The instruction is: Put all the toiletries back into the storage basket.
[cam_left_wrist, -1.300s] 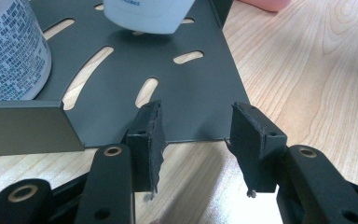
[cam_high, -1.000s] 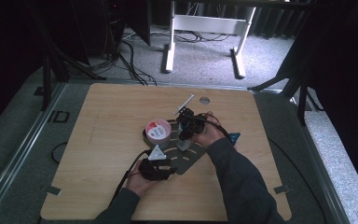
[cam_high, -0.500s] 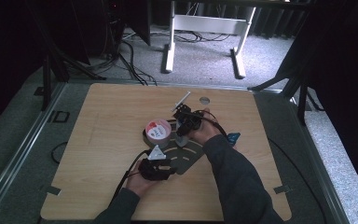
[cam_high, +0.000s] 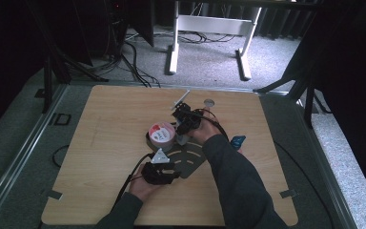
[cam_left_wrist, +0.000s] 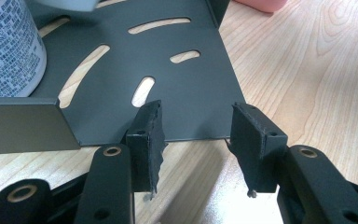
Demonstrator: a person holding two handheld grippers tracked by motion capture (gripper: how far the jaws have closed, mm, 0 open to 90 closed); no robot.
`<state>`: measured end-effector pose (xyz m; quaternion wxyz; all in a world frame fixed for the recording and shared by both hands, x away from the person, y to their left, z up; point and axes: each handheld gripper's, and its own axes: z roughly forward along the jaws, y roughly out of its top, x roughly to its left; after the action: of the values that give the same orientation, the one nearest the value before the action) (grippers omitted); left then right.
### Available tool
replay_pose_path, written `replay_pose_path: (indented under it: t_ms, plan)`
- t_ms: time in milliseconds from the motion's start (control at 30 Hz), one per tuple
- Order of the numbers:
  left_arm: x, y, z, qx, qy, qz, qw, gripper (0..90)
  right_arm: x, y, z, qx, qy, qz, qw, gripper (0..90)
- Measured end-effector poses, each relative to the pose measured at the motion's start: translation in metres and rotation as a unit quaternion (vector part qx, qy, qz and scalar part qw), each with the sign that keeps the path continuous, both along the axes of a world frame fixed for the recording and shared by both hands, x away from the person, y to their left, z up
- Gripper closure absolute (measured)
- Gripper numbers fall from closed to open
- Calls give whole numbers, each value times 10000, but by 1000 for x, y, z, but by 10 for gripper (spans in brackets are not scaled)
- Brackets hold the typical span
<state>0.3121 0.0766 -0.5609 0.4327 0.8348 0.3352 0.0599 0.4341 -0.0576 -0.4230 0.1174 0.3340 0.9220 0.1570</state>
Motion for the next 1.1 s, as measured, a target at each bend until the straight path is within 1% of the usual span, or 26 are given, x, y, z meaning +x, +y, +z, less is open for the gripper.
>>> replay_pose_path:
  t_ms: [67, 300, 567, 700, 900, 1033, 1100]
  plan:
    - [0, 0, 0, -19, 15, 8, 10000, 541, 1, 0, 0, 7, 9, -12, 10000, 550]
    - [0, 0, 0, -5, 14, -9, 10000, 542, 8, 1, -3, 48, -65, -108, 9999, 550]
    - [1, 1, 0, -1, 23, -18, 10000, 542, 16, 1, -1, 208, -124, -218, 9995, 550]
    - [1, 1, 0, -4, 26, -22, 10000, 542, 19, 0, -1, 269, -208, -305, 9990, 550]
    - [1, 1, 0, -28, 38, -33, 10000, 542, 23, 0, -1, 331, -147, -399, 9985, 550]
    - [1, 1, 0, -27, 38, -33, 10000, 542, 24, 1, -2, 330, -156, -440, 9984, 550]
    - [1, 1, 0, -28, 43, -39, 10000, 542, 26, 3, -3, 351, -114, -456, 9983, 550]
